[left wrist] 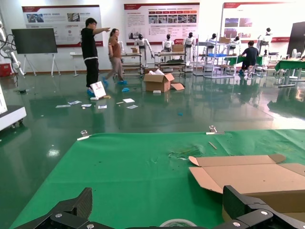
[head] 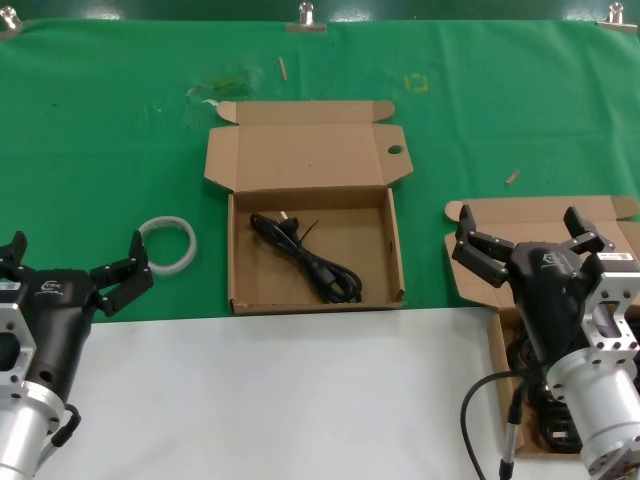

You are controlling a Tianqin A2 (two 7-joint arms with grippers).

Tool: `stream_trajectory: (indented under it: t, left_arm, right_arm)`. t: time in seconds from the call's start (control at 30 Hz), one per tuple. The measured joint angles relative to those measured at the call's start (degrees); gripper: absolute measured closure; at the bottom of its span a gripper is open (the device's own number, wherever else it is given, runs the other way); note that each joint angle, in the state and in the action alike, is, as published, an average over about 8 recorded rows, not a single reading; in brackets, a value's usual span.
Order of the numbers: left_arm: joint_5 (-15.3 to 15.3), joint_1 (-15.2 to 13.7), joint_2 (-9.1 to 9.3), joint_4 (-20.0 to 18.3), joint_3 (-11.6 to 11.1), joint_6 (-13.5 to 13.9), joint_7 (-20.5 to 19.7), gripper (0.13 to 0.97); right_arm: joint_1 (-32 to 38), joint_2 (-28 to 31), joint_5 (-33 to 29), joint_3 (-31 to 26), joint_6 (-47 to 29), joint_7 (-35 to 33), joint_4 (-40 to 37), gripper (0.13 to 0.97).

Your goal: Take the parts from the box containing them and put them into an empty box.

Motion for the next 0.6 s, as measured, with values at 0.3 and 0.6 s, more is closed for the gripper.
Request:
stream_trajectory:
  t: [0.3,0.6]
  left_arm:
    - [0.0,0.0,0.00,0.0,0.0,0.0,0.0,0.132]
    - [0.0,0.0,0.00,0.0,0.0,0.0,0.0,0.132]
  right_arm:
    - [0.0,0.0,0.0,0.0,0.0,0.0,0.0,0.129]
    - [0.0,0.0,0.0,0.0,0.0,0.0,0.0,0.129]
